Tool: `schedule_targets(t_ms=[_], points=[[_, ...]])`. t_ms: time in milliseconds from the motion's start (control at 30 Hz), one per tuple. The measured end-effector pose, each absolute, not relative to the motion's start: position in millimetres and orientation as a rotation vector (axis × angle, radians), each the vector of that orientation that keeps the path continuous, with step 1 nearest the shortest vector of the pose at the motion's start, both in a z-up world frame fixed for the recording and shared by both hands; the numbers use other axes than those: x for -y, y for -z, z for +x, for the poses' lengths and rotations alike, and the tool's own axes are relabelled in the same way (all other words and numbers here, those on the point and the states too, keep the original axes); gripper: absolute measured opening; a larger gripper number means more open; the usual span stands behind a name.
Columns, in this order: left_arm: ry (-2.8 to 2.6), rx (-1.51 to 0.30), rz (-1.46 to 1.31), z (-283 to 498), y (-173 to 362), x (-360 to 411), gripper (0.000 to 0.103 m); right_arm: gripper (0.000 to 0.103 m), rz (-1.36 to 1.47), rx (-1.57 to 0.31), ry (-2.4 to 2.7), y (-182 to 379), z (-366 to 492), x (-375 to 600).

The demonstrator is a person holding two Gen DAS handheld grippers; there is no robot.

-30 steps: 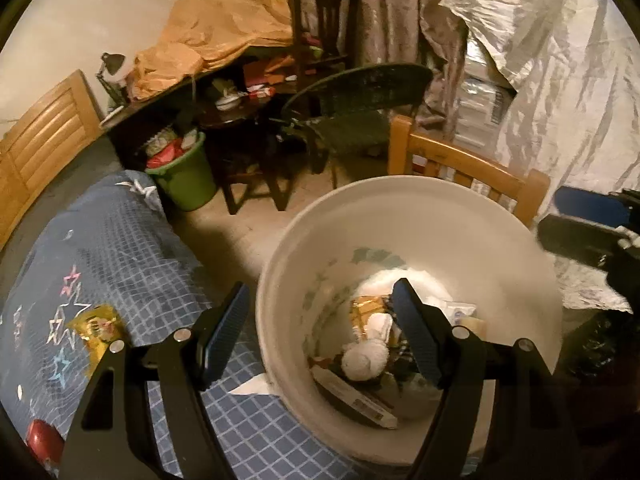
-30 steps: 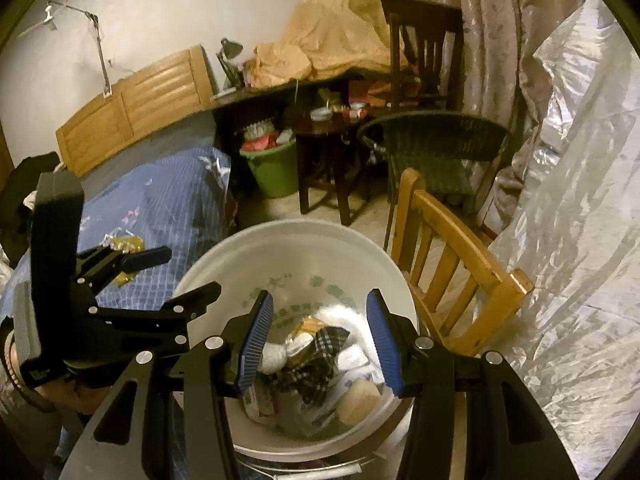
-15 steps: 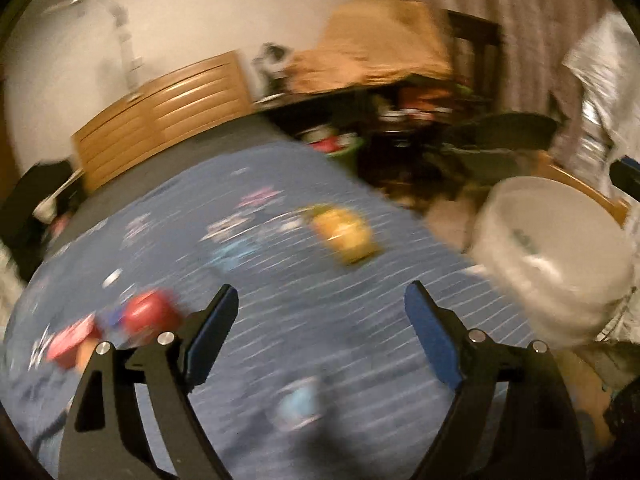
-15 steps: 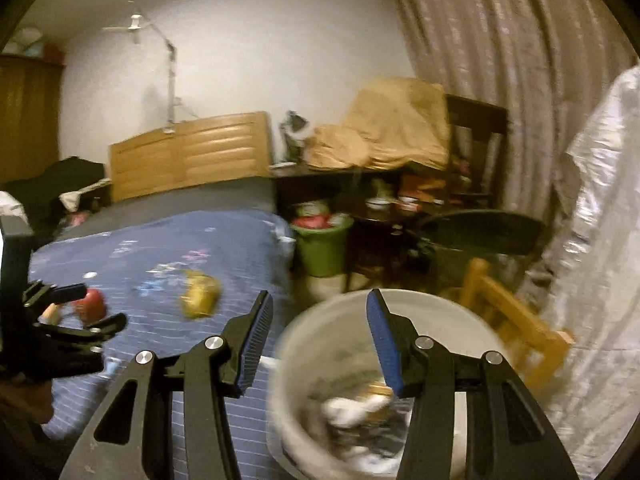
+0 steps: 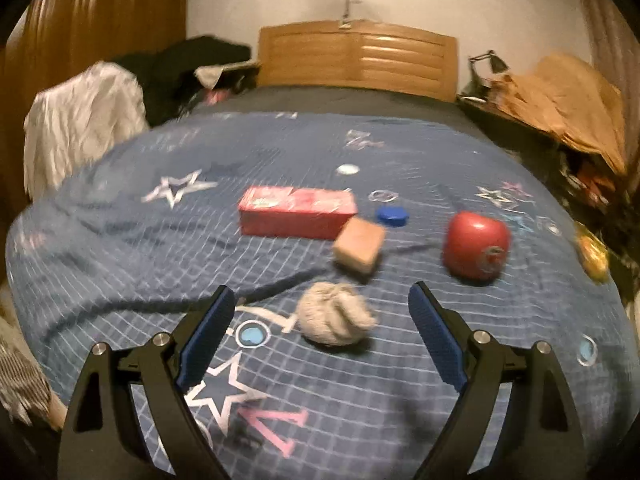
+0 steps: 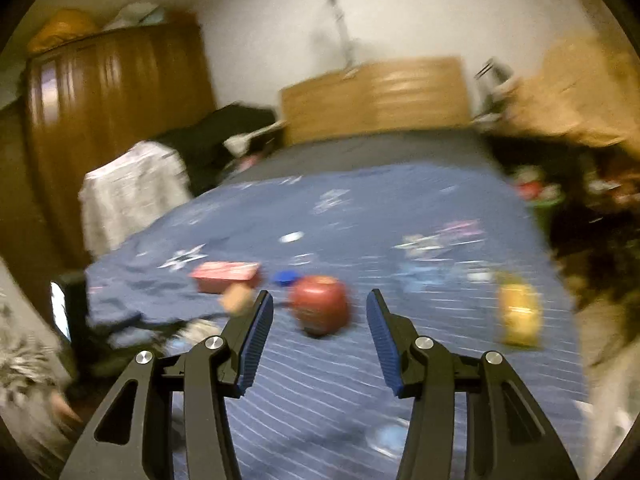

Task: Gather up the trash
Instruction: 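Move both open tools back over the trash on the bed, then grasp the white cloth with the left tool while the right tool grasps another beige sponge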

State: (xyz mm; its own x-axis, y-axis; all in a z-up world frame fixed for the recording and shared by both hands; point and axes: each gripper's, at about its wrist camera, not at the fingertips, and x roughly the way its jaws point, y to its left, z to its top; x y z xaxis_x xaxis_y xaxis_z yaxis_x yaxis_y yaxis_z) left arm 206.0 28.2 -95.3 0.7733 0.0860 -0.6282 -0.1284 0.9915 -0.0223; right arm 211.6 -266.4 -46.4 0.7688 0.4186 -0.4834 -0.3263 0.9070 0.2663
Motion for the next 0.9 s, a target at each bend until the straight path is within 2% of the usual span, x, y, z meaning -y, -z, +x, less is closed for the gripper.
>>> schedule_targets(t_ms=[100,133,167,200,267,300,400,533,700,733,767,900], points=[[-0.1,-0.736,-0.093,223.5,113.0,-35.8,0.085,0.05,0.182,-0.677,-0.5,52.7,261.3,211.3],[-0.096,-0.768,-0.101,229.6,120.5,-38.2,0.082,0.05,0.174,-0.723,-0.534,59.1,278.5,187.4],[-0.081,-0.792,-0.113,233.2,128.4,-42.2,0.065,0.05,0.164,-0.747,-0.553,62.0,286.4,173.8],[-0.041,-0.818,-0.145,234.6,135.8,-45.5,0.044,0.05,0.147,-0.776,-0.577,66.7,295.4,157.8],[0.039,-0.816,-0.232,227.1,137.6,-56.3,0.026,0.05,0.098,-0.818,-0.606,81.4,313.1,124.2],[0.034,-0.797,-0.248,220.6,134.7,-59.7,0.01,0.05,0.084,-0.838,-0.623,89.3,321.6,108.4],[0.017,-0.764,-0.272,199.5,124.3,-71.4,0.007,0.051,0.055,-0.883,-0.611,112.6,341.8,84.3],[-0.022,-0.751,-0.287,184.1,121.5,-89.0,0.007,0.06,0.015,-0.893,-0.604,134.5,358.6,62.4],[-0.049,-0.789,-0.271,197.1,133.9,-94.8,0.007,0.059,-0.014,-0.914,-0.558,156.1,372.0,44.5],[-0.046,-0.801,-0.279,200.6,137.4,-96.9,0.007,0.049,-0.025,-0.907,-0.548,159.4,374.4,41.6],[-0.047,-0.807,-0.288,202.0,140.3,-97.9,0.007,0.043,-0.029,-0.901,-0.538,160.7,373.8,43.5],[-0.028,-0.797,-0.344,201.4,143.5,-108.1,0.008,0.037,0.012,-0.871,-0.541,150.9,362.2,61.2]])
